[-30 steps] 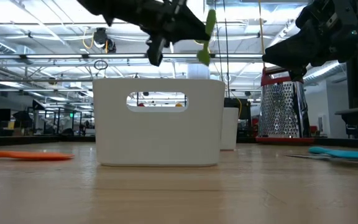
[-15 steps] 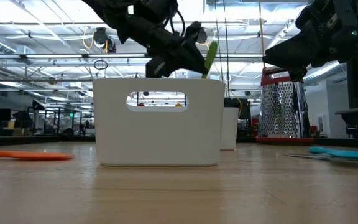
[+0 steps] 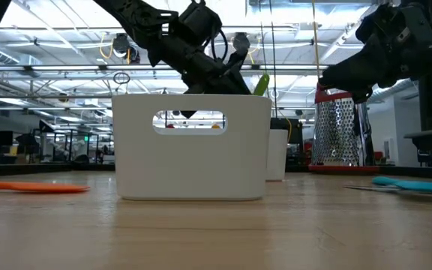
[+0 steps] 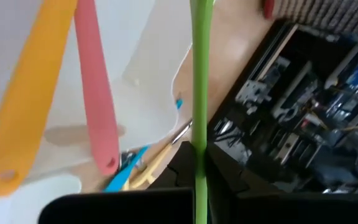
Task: Pick & Place Kitchen Items
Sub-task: Put the green spatula into the top white bin
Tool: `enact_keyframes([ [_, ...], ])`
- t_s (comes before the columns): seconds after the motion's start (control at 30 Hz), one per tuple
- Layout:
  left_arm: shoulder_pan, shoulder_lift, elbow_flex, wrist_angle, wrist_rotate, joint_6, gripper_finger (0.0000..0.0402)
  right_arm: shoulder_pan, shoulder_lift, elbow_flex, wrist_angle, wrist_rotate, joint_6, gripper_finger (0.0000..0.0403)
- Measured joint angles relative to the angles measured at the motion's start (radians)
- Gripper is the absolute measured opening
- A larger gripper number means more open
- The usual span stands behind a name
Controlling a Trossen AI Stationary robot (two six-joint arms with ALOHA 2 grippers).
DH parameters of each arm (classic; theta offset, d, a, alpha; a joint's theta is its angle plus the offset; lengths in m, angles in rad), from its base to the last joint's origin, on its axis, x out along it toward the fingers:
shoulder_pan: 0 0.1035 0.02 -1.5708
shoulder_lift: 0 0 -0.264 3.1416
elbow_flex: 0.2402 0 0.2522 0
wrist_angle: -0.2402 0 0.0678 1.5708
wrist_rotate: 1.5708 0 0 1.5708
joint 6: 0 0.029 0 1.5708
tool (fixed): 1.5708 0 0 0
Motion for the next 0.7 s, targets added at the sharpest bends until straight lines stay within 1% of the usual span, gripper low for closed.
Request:
enact_keyframes([
  [0.13,0.014,0.0,0.0,-0.002,-0.004,-0.002,0.0017,0.0,0.0,0.0,-0.001,0.0,0.0,0.0093],
  [0.53,0.015,0.0,0.0,-0.003,-0.005,0.046,0.0028,0.0,0.0,0.0,-0.001,0.0,0.0,0.0093],
  [0.6,0.014,0.0,0.0,-0.004,-0.016,0.059,0.0041,0.0,0.0,0.0,0.0,0.0,0.0,0.0093],
  [0.7,0.014,0.0,0.0,-0.006,-0.067,0.067,0.0073,0.0,0.0,0.0,0.0,0.0,0.0,0.0093],
])
